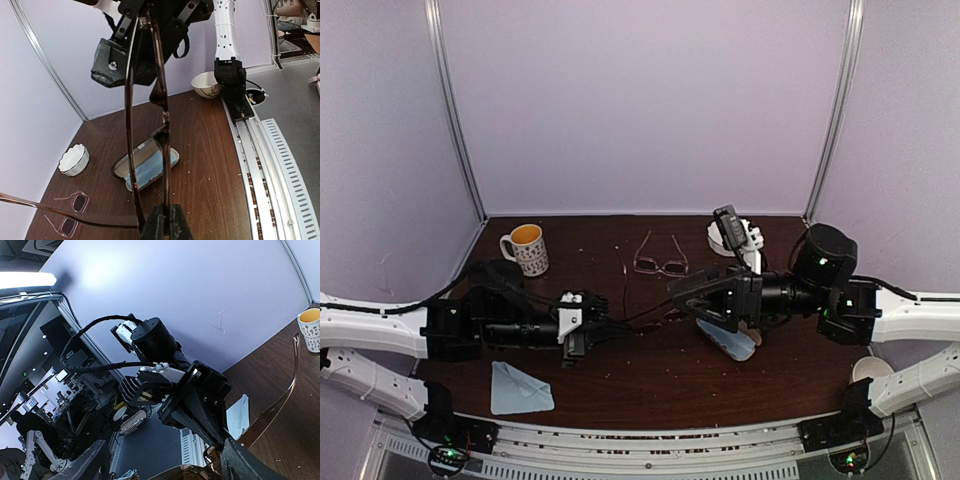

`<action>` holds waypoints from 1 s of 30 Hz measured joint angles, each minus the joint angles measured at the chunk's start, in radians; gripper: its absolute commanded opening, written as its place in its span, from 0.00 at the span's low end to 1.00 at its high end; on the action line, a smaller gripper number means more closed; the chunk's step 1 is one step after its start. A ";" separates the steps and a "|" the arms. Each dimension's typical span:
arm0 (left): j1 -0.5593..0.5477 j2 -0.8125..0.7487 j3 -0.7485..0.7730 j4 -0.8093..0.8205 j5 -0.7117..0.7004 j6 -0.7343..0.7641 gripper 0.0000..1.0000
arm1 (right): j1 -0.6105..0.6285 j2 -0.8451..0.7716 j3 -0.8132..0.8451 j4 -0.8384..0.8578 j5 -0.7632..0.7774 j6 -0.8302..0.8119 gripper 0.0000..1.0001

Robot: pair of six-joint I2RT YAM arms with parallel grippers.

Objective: Organize the sunglasses
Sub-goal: Fold the right temple of the sunglasses with the sunglasses.

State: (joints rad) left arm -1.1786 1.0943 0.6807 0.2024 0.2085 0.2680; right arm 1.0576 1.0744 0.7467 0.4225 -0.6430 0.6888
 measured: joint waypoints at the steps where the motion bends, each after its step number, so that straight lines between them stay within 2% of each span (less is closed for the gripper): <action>1: -0.001 0.000 0.000 0.000 -0.003 0.004 0.00 | 0.002 0.000 0.000 0.000 0.000 0.000 0.77; 4: -0.002 0.000 0.000 -0.001 -0.017 0.018 0.00 | 0.003 -0.006 0.001 -0.025 0.023 -0.011 0.78; 7: -0.002 0.002 0.000 -0.005 -0.055 0.035 0.00 | 0.009 -0.036 0.013 -0.140 0.112 -0.044 0.82; 12: -0.001 0.006 0.000 -0.012 -0.157 0.076 0.00 | 0.012 -0.106 0.046 -0.334 0.284 -0.079 1.00; 18: -0.001 0.033 0.000 -0.013 -0.233 0.129 0.00 | 0.012 -0.136 0.058 -0.482 0.411 -0.033 1.00; 24: -0.003 0.097 0.025 -0.024 -0.270 0.182 0.00 | 0.012 -0.095 0.100 -0.589 0.448 0.023 1.00; 30: -0.026 0.150 0.063 -0.033 -0.297 0.222 0.00 | 0.011 -0.021 0.164 -0.620 0.447 0.039 0.92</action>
State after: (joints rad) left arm -1.2045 1.2442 0.7437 0.1696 -0.0887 0.4896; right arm 1.0691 1.0538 0.9108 -0.1978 -0.1959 0.7280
